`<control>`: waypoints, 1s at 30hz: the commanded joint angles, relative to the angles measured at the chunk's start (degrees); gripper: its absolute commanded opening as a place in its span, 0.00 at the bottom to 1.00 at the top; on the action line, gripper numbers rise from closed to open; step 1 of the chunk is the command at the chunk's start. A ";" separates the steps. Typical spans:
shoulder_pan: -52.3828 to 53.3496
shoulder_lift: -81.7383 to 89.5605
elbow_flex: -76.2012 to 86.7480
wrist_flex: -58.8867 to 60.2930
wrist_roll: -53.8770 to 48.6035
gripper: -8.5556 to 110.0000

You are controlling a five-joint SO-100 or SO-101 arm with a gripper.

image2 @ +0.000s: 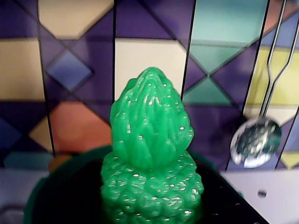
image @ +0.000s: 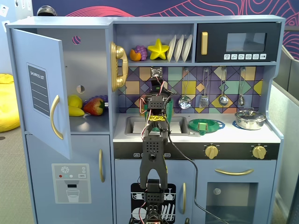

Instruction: Pick up the green pineapple from the left cabinet and place it in the green recipient

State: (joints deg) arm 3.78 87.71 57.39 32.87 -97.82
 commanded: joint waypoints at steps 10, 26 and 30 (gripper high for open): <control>0.70 0.00 -6.06 3.25 1.93 0.26; -2.02 23.55 10.99 3.96 -6.94 0.22; -0.97 38.14 22.68 7.38 -6.42 0.22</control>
State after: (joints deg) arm 2.29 111.01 72.86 38.06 -103.71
